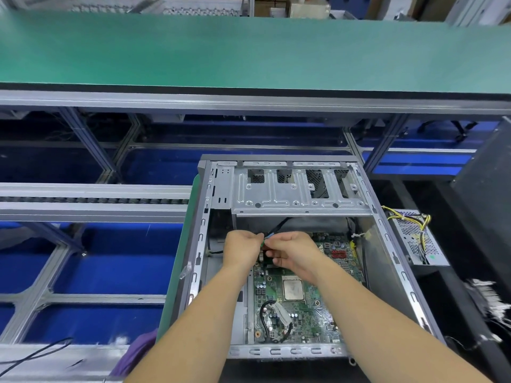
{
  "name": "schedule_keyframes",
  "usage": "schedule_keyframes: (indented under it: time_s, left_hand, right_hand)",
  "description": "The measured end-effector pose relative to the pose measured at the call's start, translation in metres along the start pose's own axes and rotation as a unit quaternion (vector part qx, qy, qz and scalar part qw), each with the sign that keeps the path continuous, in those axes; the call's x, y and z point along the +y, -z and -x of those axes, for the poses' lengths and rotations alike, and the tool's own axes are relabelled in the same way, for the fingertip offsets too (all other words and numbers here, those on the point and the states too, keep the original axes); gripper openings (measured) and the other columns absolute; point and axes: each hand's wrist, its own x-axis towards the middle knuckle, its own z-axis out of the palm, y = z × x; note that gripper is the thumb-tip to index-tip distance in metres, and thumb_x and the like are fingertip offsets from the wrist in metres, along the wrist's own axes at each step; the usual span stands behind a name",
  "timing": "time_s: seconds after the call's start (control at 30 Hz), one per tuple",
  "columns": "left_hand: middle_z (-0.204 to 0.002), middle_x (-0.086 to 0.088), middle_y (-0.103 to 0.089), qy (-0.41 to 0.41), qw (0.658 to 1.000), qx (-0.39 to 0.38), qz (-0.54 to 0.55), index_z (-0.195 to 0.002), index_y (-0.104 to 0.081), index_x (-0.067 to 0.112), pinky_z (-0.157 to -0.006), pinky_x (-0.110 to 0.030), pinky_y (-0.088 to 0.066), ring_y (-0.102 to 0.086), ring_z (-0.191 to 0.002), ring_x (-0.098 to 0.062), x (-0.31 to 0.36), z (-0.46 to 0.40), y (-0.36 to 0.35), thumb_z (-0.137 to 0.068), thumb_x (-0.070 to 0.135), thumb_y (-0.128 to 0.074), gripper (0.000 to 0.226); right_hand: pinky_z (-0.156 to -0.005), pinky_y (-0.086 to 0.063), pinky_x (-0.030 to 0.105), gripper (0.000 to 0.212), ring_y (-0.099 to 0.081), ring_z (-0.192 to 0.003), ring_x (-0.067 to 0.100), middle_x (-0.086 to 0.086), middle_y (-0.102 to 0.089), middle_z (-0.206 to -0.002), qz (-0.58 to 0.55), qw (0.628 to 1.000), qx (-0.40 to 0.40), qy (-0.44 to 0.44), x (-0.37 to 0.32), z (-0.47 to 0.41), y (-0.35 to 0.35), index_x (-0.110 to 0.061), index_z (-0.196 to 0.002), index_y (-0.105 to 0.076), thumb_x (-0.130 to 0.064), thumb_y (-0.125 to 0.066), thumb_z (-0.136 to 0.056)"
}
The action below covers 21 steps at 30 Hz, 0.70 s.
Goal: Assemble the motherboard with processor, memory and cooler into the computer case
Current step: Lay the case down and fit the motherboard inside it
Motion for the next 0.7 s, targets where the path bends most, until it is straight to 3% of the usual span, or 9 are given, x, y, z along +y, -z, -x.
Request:
schedule_keyframes:
  time_s: [0.07, 0.13, 0.27, 0.4, 0.5, 0.6, 0.63, 0.7]
  left_hand:
    - [-0.078, -0.004, -0.071, -0.023, 0.999, 0.007, -0.025, -0.078, -0.074, 0.005, -0.069, -0.027, -0.049, -0.062, -0.073, -0.017, 0.000, 0.001, -0.001, -0.090, 0.018, -0.070, 0.018]
    - [-0.077, 0.000, -0.069, -0.031, 0.999, 0.018, -0.036, -0.079, -0.072, 0.010, -0.072, -0.028, -0.050, -0.062, -0.075, -0.016, 0.000, 0.001, -0.002, -0.090, 0.018, -0.070, 0.014]
    - [-0.046, 0.006, -0.043, 0.005, 0.999, -0.006, -0.038, -0.065, -0.060, 0.009, -0.056, -0.026, -0.036, -0.041, -0.051, -0.018, -0.001, 0.001, -0.003, -0.096, 0.022, -0.060, 0.034]
    - [-0.036, 0.011, -0.028, 0.002, 0.998, -0.005, -0.062, -0.049, -0.039, 0.017, -0.054, -0.028, -0.026, -0.031, -0.048, -0.019, 0.003, 0.003, -0.002, -0.096, 0.021, -0.058, 0.051]
    - [-0.039, 0.008, -0.027, 0.006, 0.998, -0.011, -0.056, -0.050, -0.038, 0.016, -0.055, -0.029, -0.028, -0.031, -0.050, -0.022, 0.004, 0.002, 0.001, -0.094, 0.022, -0.059, 0.050]
    - [-0.045, 0.007, -0.027, 0.019, 0.998, 0.002, -0.058, -0.050, -0.034, 0.020, -0.054, -0.029, -0.021, -0.027, -0.053, -0.020, 0.004, 0.004, 0.003, -0.088, 0.004, -0.049, 0.044]
    - [-0.052, 0.004, -0.034, 0.023, 0.998, 0.008, -0.050, -0.055, -0.040, 0.020, -0.056, -0.029, -0.025, -0.030, -0.057, -0.021, 0.004, 0.004, 0.004, -0.084, -0.002, -0.043, 0.037]
    - [-0.081, -0.006, -0.061, 0.030, 0.998, 0.021, -0.045, -0.085, -0.061, 0.019, -0.064, -0.033, -0.042, -0.053, -0.072, -0.028, 0.005, 0.005, 0.006, -0.083, -0.005, -0.040, 0.033]
  right_hand:
    - [-0.057, -0.051, 0.025, 0.010, -0.066, -0.067, 0.016, 0.012, -0.071, -0.079, 0.005, 1.000, 0.001, 0.003, 0.000, -0.002, 0.000, 0.004, -0.097, -0.073, 0.002, -0.073, -0.087]
    - [-0.058, -0.050, 0.026, 0.011, -0.065, -0.066, 0.015, 0.010, -0.070, -0.079, 0.008, 1.000, -0.006, 0.003, 0.000, -0.002, 0.001, 0.005, -0.098, -0.073, 0.002, -0.074, -0.087]
    - [-0.060, -0.050, 0.027, 0.007, -0.063, -0.066, 0.014, 0.009, -0.071, -0.080, 0.000, 1.000, -0.028, -0.003, 0.001, -0.004, 0.002, 0.001, -0.095, -0.075, 0.000, -0.072, -0.089]
    - [-0.058, -0.050, 0.026, 0.010, -0.062, -0.066, 0.014, 0.008, -0.071, -0.085, -0.014, 0.999, -0.046, -0.007, 0.001, -0.007, 0.002, -0.001, -0.100, -0.074, -0.004, -0.071, -0.091]
    - [-0.057, -0.049, 0.026, 0.009, -0.061, -0.065, 0.014, 0.006, -0.071, -0.083, -0.013, 0.999, -0.038, -0.001, 0.003, -0.009, 0.002, -0.002, -0.100, -0.074, -0.005, -0.071, -0.091]
    - [-0.058, -0.049, 0.027, 0.009, -0.063, -0.065, 0.016, 0.010, -0.071, -0.083, -0.021, 1.000, -0.010, 0.012, 0.002, -0.013, 0.005, 0.001, -0.098, -0.073, -0.001, -0.072, -0.089]
    - [-0.058, -0.050, 0.027, 0.011, -0.063, -0.066, 0.017, 0.012, -0.071, -0.085, -0.009, 1.000, 0.007, 0.018, 0.001, -0.014, 0.007, 0.003, -0.099, -0.072, -0.001, -0.072, -0.089]
    - [-0.055, -0.049, 0.024, 0.011, -0.062, -0.066, 0.017, 0.016, -0.071, -0.086, 0.043, 0.998, 0.045, 0.032, -0.001, -0.018, 0.010, 0.003, -0.097, -0.072, -0.003, -0.073, -0.088]
